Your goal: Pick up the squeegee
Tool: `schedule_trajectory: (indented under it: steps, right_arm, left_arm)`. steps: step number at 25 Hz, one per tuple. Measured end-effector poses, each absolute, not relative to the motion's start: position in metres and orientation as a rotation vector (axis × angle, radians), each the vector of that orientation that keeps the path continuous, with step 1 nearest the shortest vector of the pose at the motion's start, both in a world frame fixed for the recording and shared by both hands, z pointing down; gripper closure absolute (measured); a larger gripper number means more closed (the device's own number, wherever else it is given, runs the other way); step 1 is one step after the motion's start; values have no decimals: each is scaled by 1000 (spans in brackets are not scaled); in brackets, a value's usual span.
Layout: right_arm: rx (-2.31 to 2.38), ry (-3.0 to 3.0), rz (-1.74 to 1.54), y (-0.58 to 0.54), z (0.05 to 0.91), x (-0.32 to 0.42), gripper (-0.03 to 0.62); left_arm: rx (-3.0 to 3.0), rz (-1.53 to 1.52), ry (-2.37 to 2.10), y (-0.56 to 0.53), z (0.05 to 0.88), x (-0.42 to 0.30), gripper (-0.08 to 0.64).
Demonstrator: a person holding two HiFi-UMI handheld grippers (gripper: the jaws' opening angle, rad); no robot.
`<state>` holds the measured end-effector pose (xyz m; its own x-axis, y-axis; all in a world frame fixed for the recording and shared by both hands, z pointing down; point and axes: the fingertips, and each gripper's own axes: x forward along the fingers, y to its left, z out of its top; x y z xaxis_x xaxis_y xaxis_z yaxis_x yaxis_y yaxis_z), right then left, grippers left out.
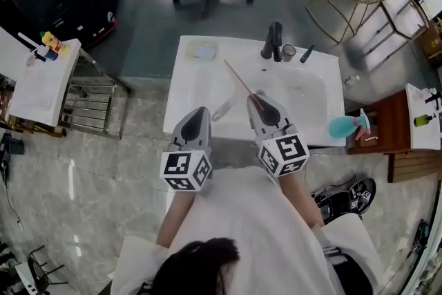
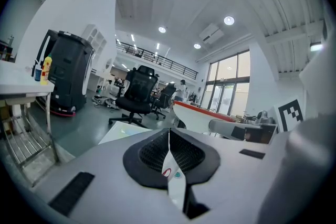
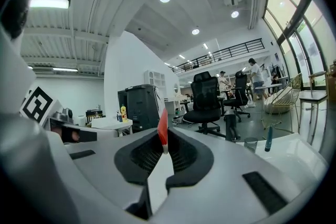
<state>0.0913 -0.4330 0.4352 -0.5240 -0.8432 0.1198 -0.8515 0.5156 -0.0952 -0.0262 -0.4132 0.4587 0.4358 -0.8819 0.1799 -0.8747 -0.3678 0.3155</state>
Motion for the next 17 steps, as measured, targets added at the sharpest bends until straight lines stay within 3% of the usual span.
schedule_trajectory:
  steps: [17]
  right_arm:
    - [1548, -2616, 166, -411, 441, 116, 551]
  left_arm:
    - [2347, 5, -1521, -398, 453, -8, 534]
